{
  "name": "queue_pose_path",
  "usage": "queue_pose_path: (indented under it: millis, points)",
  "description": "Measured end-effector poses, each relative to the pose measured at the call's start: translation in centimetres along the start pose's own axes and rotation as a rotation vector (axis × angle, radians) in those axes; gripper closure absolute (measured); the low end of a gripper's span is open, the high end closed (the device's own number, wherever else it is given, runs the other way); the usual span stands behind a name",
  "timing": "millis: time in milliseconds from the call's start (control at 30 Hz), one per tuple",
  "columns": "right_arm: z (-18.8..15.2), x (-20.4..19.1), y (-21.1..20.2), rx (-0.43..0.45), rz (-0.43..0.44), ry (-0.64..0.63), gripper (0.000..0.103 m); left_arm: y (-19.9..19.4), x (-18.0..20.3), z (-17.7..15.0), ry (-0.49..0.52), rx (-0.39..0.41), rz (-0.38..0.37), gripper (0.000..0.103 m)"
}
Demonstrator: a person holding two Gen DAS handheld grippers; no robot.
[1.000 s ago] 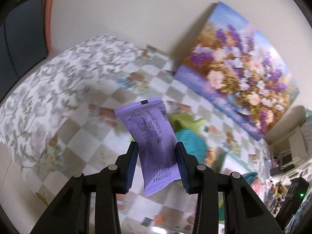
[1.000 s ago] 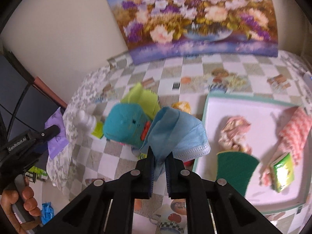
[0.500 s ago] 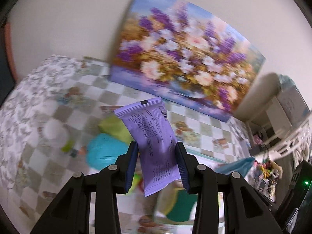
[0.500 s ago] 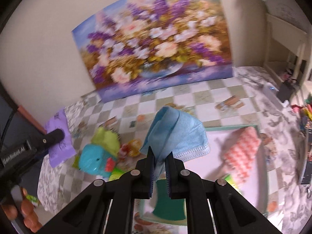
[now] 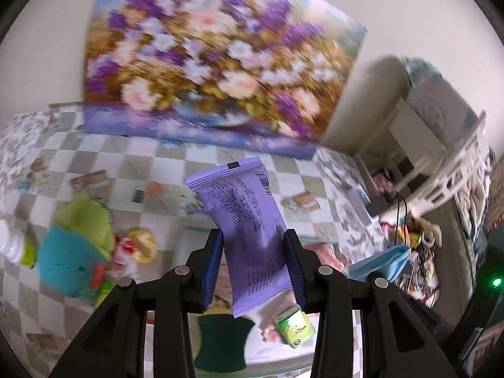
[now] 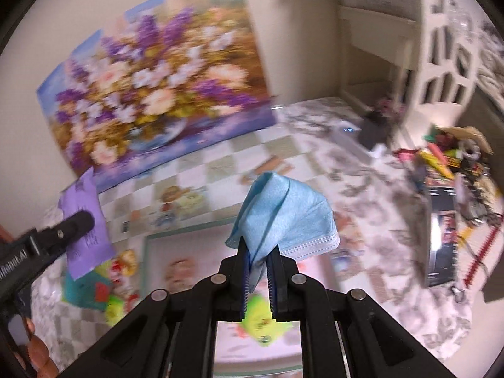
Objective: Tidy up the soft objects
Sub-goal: 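Carry the purple packet with the left tool while the right tool carries the mask over the tray, then open the left tool to drop the packet while the right tool releases the mask in the tray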
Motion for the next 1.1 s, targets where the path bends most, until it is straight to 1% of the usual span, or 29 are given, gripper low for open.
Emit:
queue_pose_path:
  millis: [33,133,267,400,533,667,833,933,1100]
  points:
    - [0.1,0.6,0.0,0.004,-0.023,0.006,0.092,0.9,0.6,-0.2,0.017,-0.019,0.000,0.062]
    - [0.2,2.1,0.1,0.002,-0.055,0.022,0.092,2.8,2.0,-0.9,0.068,-0.064,-0.015,0.062]
    - [0.0,3.5,-0.1,0.001,-0.098,0.049,0.092,5.6,2.7,-2.2,0.093,-0.138,-0.017,0.062]
    - [-0.3,3.7,0.6,-0.014,-0.115,0.044,0.092,8.3,3.2,-3.7,0.110,-0.207,-0.001,0.061]
    - [-1.0,3.8,3.1,-0.088,-0.120,0.042,0.092,10.6,3.0,-5.0,0.118,-0.251,0.039,0.061]
    - [-2.0,4.1,5.3,-0.168,-0.120,0.049,0.092,11.9,2.6,-5.8,0.115,-0.277,0.047,0.061]
    - [-2.5,3.7,6.2,-0.197,-0.120,0.025,0.092,13.0,2.1,-6.5,0.103,-0.305,0.047,0.061]
    - [-3.0,3.5,7.6,-0.240,-0.127,0.014,0.092,13.5,1.7,-6.8,0.084,-0.321,0.041,0.061]
    - [-3.9,3.4,9.7,-0.304,-0.131,0.000,0.092,14.3,1.2,-7.4,0.074,-0.344,0.052,0.061]
Point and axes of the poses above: each gripper's, at about its wrist camera, not at the fingertips, and y roughly the way its jaws point, x to its right, z to its top, the point moved 2 cm from there along y, roughly the way its jaws point, and after that the axes turned 2 degrees about -x, right-handed, at the moved point
